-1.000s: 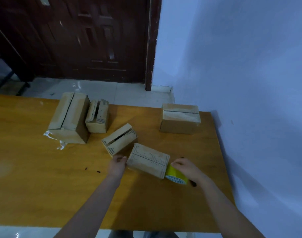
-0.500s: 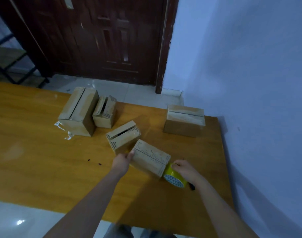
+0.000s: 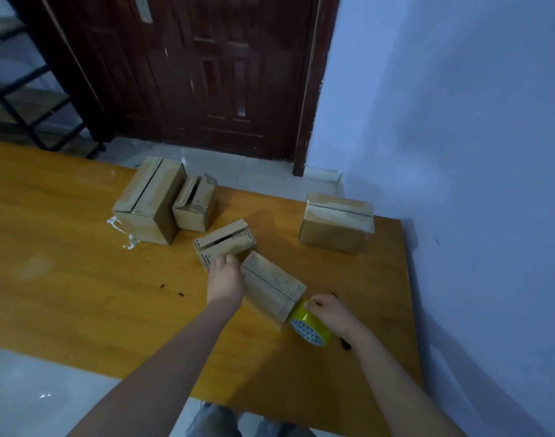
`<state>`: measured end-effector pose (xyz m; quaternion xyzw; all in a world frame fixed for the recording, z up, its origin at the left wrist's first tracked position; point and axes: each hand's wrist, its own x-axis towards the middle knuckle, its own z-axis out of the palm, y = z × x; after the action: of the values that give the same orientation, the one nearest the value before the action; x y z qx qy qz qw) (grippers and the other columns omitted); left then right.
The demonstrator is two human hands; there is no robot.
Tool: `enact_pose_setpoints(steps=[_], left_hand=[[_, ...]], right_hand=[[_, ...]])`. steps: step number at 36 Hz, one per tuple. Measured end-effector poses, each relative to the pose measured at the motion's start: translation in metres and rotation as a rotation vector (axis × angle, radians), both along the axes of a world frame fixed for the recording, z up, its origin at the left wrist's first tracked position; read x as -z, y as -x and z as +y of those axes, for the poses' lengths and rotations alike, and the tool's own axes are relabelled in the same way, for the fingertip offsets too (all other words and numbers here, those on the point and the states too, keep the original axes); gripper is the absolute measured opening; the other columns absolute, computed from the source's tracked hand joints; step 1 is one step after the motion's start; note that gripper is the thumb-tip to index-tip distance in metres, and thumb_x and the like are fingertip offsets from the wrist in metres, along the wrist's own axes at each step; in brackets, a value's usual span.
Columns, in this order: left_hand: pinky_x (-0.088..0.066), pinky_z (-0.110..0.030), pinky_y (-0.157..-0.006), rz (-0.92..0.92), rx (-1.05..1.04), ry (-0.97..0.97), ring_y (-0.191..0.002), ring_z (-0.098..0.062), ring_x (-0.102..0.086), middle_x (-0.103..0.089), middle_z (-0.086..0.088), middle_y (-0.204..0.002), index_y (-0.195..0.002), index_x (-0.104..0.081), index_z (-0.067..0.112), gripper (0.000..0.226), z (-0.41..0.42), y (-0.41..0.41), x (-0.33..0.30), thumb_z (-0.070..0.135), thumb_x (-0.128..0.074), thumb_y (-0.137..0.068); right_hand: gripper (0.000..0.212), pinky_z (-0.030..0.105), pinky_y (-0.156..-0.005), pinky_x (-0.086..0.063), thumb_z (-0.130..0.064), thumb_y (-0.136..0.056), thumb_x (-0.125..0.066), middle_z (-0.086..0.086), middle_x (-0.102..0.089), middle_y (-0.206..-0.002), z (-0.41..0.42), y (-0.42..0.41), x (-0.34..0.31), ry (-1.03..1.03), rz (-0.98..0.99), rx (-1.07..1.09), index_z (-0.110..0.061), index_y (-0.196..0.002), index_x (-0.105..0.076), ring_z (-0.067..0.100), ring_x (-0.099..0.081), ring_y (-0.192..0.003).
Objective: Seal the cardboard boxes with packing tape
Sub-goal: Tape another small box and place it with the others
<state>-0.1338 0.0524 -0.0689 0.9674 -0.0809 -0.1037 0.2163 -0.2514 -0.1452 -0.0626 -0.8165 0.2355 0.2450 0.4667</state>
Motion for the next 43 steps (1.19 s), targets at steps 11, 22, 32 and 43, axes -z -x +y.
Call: enact_pose_setpoints(steps=[11, 22, 32, 43], left_hand=[[-0.023, -0.045, -0.111, -0.074, 0.339, -0.314, -0.137, -0.037, -0.021, -0.025, -0.018, -0.147, -0.145, -0.029, 0.013, 0.068, -0.038, 0.04, -0.005, 0.057, -0.036, -0.094], [-0.053, -0.054, -0.083, -0.222, 0.331, -0.322, -0.106, -0.048, -0.057, -0.058, -0.03, -0.115, -0.117, -0.064, 0.005, 0.07, -0.036, 0.044, 0.015, 0.055, -0.074, -0.07], [-0.035, -0.052, -0.105, -0.229, 0.295, -0.335, -0.131, -0.045, -0.037, -0.043, -0.028, -0.138, -0.141, -0.043, 0.009, 0.075, -0.039, 0.045, 0.019, 0.061, -0.045, -0.087], [-0.017, -0.044, -0.116, -0.175, 0.373, -0.358, -0.143, -0.036, -0.013, -0.019, -0.021, -0.153, -0.152, -0.016, 0.015, 0.076, -0.042, 0.036, 0.013, 0.061, -0.029, -0.093]], right_hand=[[0.013, 0.034, -0.079, -0.052, -0.018, -0.094, -0.056, -0.002, -0.07, -0.089, -0.006, 0.02, -0.002, -0.28, -0.014, 0.061, -0.021, -0.09, -0.068, 0.016, -0.067, -0.083], [0.024, 0.033, -0.068, -0.053, -0.037, -0.092, -0.058, 0.003, -0.068, -0.083, -0.001, 0.038, 0.017, -0.278, -0.118, 0.15, -0.016, -0.091, -0.067, 0.019, -0.067, -0.074], [0.036, 0.02, -0.049, -0.029, -0.045, -0.09, -0.058, -0.007, -0.045, -0.063, 0.0, 0.023, 0.028, 0.043, -0.019, 0.045, -0.024, -0.063, -0.046, 0.006, -0.045, -0.054], [0.042, 0.027, -0.046, -0.031, -0.053, -0.091, -0.05, -0.003, -0.048, -0.065, 0.019, 0.021, 0.027, 0.333, 0.069, 0.023, -0.014, -0.076, -0.054, 0.018, -0.052, -0.065]])
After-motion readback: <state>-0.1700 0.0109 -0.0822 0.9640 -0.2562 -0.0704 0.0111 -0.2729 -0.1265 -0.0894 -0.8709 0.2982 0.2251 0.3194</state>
